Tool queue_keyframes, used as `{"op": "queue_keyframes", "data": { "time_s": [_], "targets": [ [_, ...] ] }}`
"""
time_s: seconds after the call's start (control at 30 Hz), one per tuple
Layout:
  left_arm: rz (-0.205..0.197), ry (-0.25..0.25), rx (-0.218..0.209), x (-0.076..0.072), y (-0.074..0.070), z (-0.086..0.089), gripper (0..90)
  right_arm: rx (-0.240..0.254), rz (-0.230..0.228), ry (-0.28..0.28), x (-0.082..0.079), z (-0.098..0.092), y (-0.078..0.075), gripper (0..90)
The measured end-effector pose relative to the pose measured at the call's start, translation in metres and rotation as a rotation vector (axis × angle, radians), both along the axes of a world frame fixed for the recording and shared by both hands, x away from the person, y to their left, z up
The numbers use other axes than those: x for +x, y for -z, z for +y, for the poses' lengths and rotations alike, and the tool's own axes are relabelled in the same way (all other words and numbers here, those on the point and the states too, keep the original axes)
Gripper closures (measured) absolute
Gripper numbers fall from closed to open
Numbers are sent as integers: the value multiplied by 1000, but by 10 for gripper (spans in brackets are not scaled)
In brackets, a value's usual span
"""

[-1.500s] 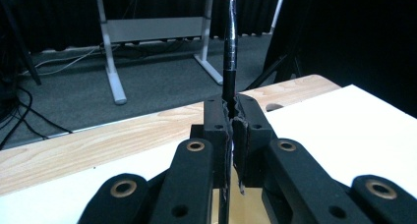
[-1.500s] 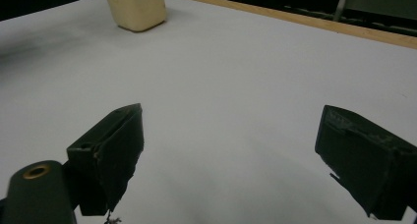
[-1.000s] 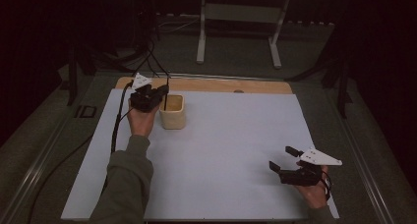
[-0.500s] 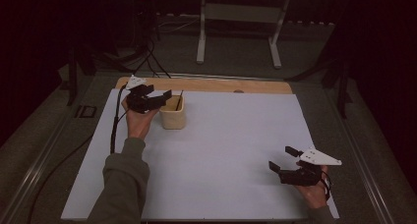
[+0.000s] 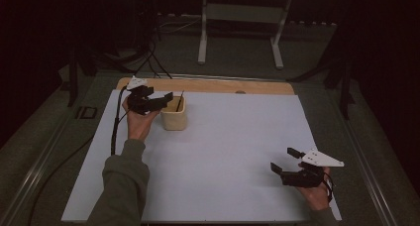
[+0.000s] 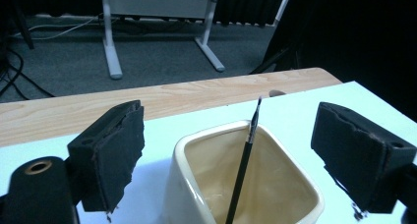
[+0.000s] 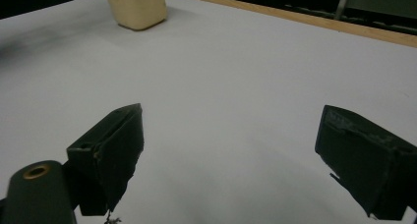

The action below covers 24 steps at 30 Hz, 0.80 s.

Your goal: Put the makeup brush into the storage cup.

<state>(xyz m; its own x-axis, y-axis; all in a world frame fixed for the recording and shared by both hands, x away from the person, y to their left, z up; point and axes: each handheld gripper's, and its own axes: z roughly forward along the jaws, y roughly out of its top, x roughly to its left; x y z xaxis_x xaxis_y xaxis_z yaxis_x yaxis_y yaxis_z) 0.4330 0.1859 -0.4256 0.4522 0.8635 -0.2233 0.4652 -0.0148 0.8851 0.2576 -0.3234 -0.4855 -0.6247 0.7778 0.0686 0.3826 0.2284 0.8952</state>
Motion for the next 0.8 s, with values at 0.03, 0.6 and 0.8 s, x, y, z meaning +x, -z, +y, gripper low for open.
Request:
{"op": "queue_keyframes", "data": {
  "time_s": [0.03, 0.6, 0.8],
  "targets": [
    [-1, -1, -2, 0, 0, 0, 130, -1, 0, 0, 0, 0, 0, 109],
    [-8, -17, 30, -8, -10, 4, 127, -3, -1, -3, 0, 0, 0, 109],
    [-14, -13, 53, -11, -13, 4, 122, -3, -1, -3, 0, 0, 0, 109]
  ]
}}
